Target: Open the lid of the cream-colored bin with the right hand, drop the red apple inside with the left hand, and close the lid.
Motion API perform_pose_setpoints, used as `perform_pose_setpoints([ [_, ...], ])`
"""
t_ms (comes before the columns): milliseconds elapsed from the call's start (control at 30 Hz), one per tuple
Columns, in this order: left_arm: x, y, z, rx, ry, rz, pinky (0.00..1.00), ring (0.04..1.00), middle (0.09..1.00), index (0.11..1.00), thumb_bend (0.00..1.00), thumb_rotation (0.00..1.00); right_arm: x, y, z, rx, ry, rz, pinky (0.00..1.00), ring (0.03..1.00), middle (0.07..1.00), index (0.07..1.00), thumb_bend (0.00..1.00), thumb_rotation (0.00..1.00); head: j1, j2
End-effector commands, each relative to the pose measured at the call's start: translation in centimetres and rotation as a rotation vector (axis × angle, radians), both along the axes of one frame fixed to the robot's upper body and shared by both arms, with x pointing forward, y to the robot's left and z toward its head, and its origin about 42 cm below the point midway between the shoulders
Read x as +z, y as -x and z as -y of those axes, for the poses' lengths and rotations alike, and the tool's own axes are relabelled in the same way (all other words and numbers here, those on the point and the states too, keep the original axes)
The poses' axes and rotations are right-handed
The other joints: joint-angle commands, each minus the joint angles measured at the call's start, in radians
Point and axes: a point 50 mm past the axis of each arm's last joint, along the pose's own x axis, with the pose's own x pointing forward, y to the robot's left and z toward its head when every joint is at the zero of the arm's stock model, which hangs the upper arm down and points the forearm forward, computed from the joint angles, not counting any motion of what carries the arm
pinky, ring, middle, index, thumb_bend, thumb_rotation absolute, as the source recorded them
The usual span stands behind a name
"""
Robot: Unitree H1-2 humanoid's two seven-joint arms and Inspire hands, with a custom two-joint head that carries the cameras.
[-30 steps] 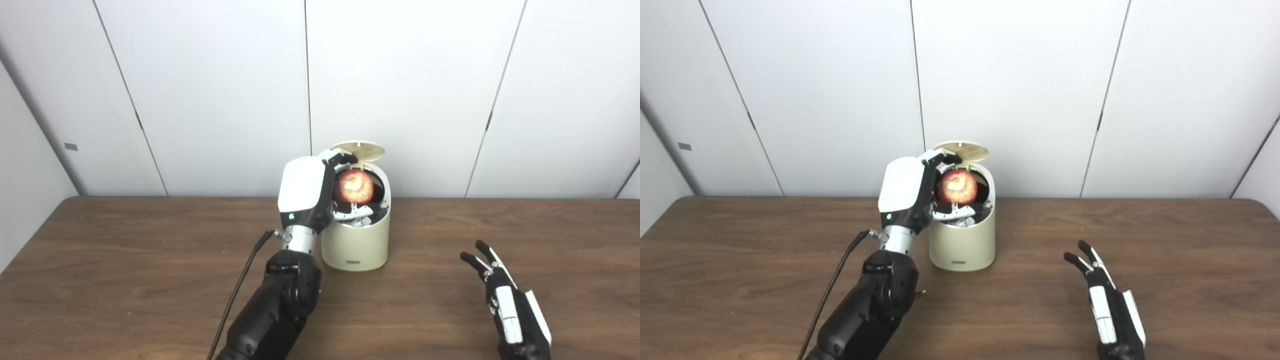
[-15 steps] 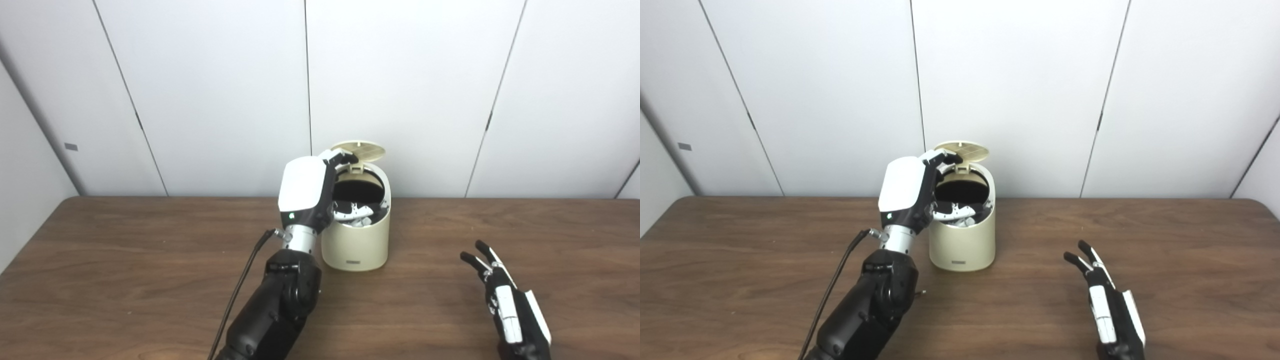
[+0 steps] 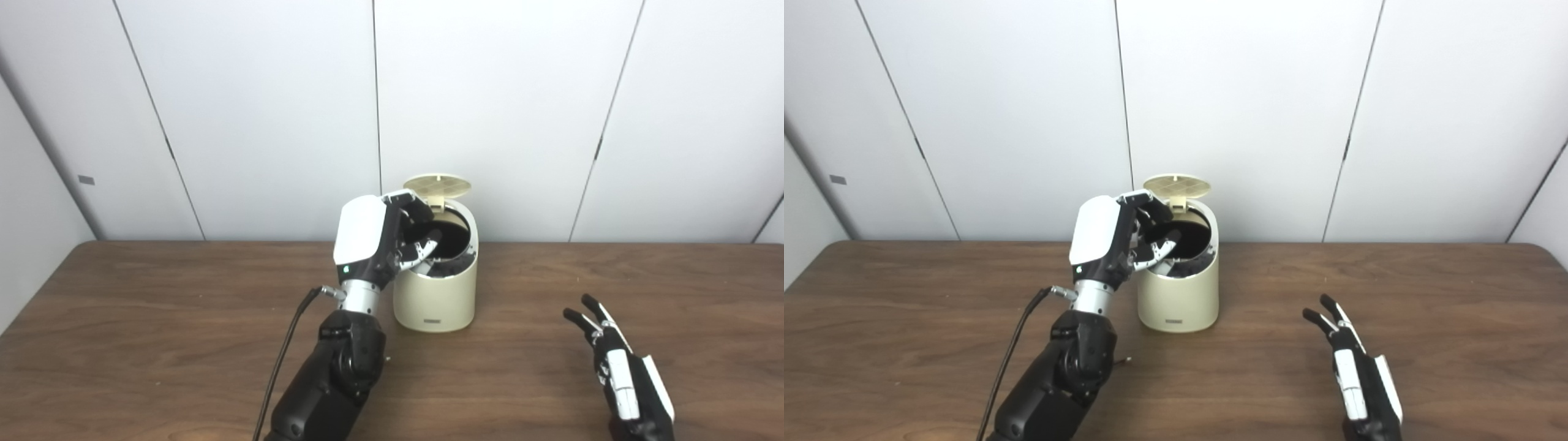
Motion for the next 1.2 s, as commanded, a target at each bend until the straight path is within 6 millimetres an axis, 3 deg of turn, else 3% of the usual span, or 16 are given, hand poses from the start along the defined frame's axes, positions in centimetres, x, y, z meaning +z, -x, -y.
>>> perform_pose_setpoints([
  [0,1.7,-0.2,0.8,-0.029,0.044,0.07,0.36,0.429,0.505,0.503,0.48,0.0,-0.7,-0.1,0.0,0.01,-0.009,-0.001,1.0,0.94,0.85,0.928,0.6,1.0,0.0,-0.001],
  [533,1.8,0.2,-1.3,-0.031,0.111,0.15,0.44,0.457,0.504,0.459,0.48,0.0,-0.9,-0.3,0.7,0.008,-0.036,-0.013,1.0,0.938,0.845,0.934,0.56,1.0,0.03,0.004],
  [1167,2.5,3.1,-3.7,-0.039,0.255,0.22,0.4,0.445,0.513,0.478,0.48,0.0,-1.0,0.1,1.5,0.017,-0.022,-0.029,1.0,0.946,0.859,0.927,0.61,1.0,0.046,0.014],
])
